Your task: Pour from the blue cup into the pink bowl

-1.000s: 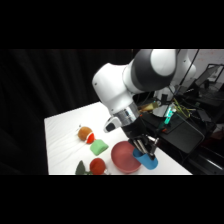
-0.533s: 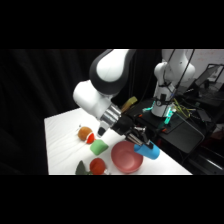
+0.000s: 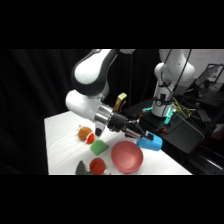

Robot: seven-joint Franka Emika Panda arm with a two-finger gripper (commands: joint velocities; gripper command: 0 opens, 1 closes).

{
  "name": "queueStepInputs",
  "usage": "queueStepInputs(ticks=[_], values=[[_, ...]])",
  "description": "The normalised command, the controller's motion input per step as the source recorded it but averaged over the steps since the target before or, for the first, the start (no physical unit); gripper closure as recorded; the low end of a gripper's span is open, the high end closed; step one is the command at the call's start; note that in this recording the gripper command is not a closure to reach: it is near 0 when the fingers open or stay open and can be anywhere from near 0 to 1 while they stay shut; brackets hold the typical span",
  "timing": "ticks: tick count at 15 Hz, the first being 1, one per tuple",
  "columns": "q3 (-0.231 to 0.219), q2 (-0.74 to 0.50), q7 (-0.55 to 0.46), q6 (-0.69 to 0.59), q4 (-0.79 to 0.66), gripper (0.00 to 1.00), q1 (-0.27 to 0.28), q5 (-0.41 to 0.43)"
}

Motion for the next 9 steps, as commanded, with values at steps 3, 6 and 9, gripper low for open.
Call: queueStepInputs(ticks=[3, 6, 9], values=[[-0.183, -0.42, 0.17, 0.44, -0.24, 0.14, 0.18, -0.191], [-0.123, -0.64, 0.15, 0.51, -0.5, 0.15, 0.125, -0.257], [-0.103, -0.76, 0.12, 0.51, -0.69, 0.16, 0.069, -0.346]])
